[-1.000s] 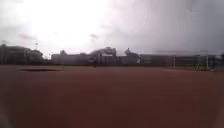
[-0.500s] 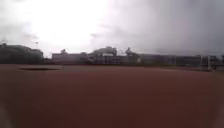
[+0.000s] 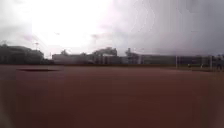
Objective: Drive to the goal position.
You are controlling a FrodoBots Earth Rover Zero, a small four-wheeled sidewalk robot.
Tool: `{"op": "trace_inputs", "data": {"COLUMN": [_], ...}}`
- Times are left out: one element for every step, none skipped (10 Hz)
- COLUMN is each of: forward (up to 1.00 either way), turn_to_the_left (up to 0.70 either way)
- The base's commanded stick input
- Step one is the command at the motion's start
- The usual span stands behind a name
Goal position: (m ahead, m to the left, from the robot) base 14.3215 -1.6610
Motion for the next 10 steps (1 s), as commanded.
{"op": "trace_inputs", "data": {"forward": [0.5,0.5,0.5,0.5,0.5,0.5,0.5,0.5,0.5,0.5], "turn_to_the_left": [0.0,0.0,0.0,0.0,0.0,0.0,0.0,0.0,0.0,0.0]}}
